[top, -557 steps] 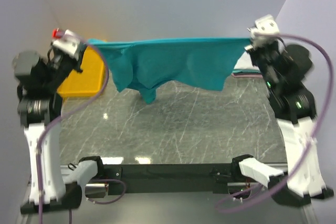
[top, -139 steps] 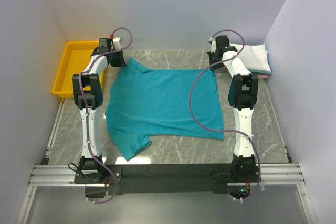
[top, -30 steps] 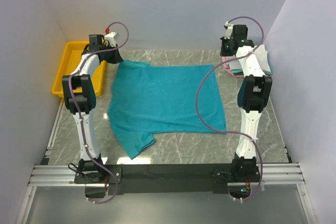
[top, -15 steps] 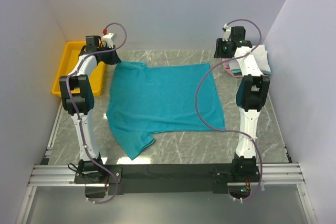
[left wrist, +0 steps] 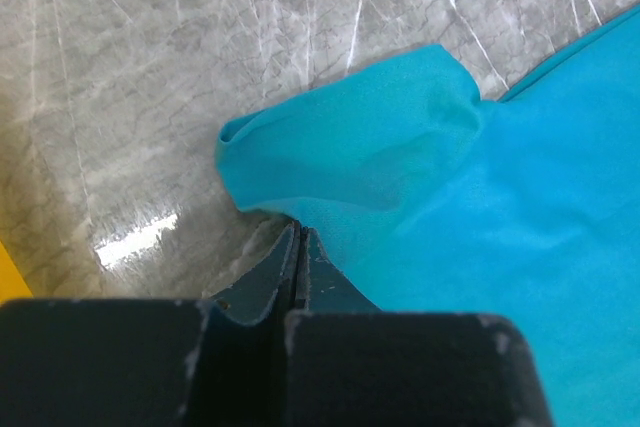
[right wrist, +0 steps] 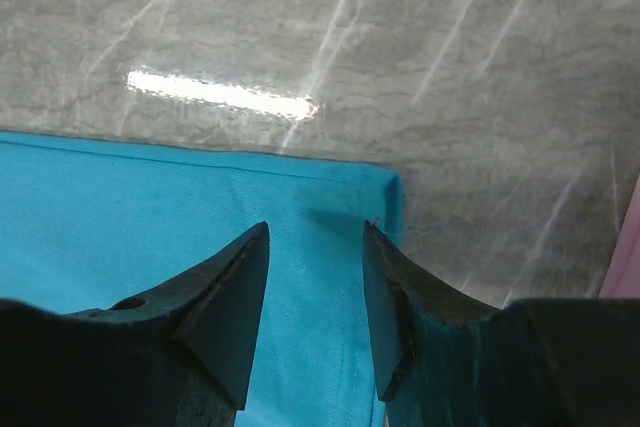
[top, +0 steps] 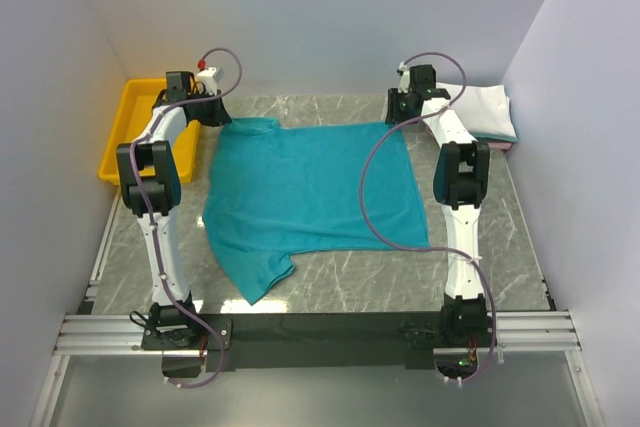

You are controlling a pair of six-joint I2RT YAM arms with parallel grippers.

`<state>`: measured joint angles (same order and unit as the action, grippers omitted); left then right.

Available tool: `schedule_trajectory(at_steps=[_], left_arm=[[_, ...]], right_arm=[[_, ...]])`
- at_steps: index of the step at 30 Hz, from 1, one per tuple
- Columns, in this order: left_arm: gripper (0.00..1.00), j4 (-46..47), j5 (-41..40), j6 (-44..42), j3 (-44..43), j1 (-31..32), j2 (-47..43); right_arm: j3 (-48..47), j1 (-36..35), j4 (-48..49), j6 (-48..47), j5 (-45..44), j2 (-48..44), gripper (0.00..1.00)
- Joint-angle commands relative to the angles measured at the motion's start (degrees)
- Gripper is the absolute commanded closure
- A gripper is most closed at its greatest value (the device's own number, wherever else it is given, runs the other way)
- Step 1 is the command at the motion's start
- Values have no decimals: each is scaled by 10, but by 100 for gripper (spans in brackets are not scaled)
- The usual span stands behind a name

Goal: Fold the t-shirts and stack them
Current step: Flatten the tshirt out

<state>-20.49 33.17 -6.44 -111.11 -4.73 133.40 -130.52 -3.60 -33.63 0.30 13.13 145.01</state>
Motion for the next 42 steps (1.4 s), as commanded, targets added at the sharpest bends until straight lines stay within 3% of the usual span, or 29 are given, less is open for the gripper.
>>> schedule_trajectory(at_steps=[1, 14, 21, 26, 29, 34, 40, 42], left_arm=[[100, 5, 15, 5, -33, 1, 8], [100, -4, 20, 11, -45, 1, 20], [100, 1, 20, 0, -17, 0, 6], [100, 3, 24, 10, -22, 0, 11], [100, 2, 26, 13, -25, 0, 12], [100, 2, 29, 6, -10, 1, 0], [100, -10, 28, -10, -16, 1, -4], [100, -10, 27, -14, -17, 1, -4]], right_arm=[[-51, -3, 15, -25, -25, 11, 50], [-50, -13, 16, -27, -55, 13, 45], [-71, -32, -89, -80, -94, 47, 58], [-65, -33, -111, -92, -115, 49, 66], [-62, -33, -136, -102, -108, 50, 76], [-4, -35, -151, -102, -121, 21, 85], [-21, -37, -183, -112, -108, 5, 85], [2, -37, -177, -118, -108, -14, 74]])
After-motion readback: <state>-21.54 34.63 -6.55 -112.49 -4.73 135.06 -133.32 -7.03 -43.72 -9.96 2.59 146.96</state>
